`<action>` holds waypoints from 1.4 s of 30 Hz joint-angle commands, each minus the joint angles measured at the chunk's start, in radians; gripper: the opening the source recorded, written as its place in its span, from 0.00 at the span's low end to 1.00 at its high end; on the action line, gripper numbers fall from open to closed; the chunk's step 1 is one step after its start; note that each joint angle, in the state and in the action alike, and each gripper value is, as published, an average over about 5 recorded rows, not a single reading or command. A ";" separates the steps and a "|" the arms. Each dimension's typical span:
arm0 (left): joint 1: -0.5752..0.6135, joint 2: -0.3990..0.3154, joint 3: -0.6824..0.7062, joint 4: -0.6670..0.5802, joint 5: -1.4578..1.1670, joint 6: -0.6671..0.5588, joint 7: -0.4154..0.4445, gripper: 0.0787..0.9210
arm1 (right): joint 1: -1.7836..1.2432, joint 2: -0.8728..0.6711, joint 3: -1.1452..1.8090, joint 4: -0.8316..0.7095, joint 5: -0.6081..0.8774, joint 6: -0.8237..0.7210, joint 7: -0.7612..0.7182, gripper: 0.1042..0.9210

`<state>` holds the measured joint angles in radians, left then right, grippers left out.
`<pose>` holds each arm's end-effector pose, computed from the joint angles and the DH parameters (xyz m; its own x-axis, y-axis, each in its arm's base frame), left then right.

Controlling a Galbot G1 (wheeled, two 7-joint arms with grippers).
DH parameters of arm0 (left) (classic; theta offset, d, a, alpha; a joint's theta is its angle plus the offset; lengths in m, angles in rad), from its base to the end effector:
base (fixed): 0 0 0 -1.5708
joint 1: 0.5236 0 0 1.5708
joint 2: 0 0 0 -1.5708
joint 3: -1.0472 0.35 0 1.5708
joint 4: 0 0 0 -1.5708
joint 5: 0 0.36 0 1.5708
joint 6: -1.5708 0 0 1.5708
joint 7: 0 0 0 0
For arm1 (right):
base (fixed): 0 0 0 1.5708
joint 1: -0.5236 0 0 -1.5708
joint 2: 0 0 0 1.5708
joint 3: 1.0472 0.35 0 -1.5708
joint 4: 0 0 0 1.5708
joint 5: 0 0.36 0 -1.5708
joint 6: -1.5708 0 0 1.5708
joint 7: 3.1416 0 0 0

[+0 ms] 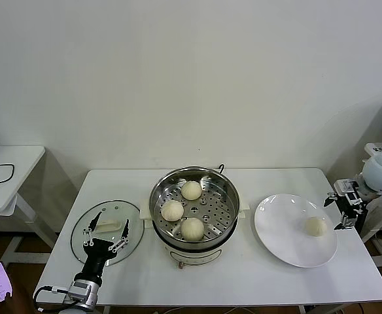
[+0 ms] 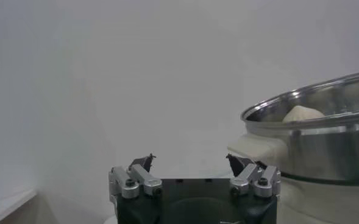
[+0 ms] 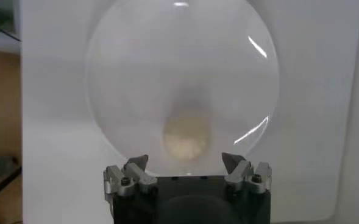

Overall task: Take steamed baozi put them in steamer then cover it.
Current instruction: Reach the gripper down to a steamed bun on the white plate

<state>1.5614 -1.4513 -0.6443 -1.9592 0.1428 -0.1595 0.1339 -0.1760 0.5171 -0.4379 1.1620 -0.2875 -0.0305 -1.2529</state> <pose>0.1860 0.0653 -0.3432 -0.9940 0.1095 0.0015 0.1048 0.9473 0.3026 0.4884 -0.2947 -0.1640 -0.1706 0.0018 0.9853 -0.9853 0.0037 -0.1706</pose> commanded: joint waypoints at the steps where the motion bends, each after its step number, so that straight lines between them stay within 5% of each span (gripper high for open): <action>1: -0.001 0.001 0.002 0.004 0.002 0.001 -0.001 0.88 | -0.119 0.112 0.131 -0.139 -0.071 0.003 0.038 0.88; 24: -0.014 0.002 -0.001 0.026 0.004 0.004 -0.001 0.88 | -0.116 0.181 0.134 -0.192 -0.112 0.027 0.051 0.88; 42: -0.015 0.000 0.012 0.017 0.004 0.005 -0.004 0.88 | -0.055 0.100 0.060 -0.079 -0.003 -0.010 0.036 0.74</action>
<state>1.5468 -1.4515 -0.6344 -1.9405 0.1469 -0.1550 0.1303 -0.2739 0.6627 -0.3220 1.0120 -0.3730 -0.0140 -1.2054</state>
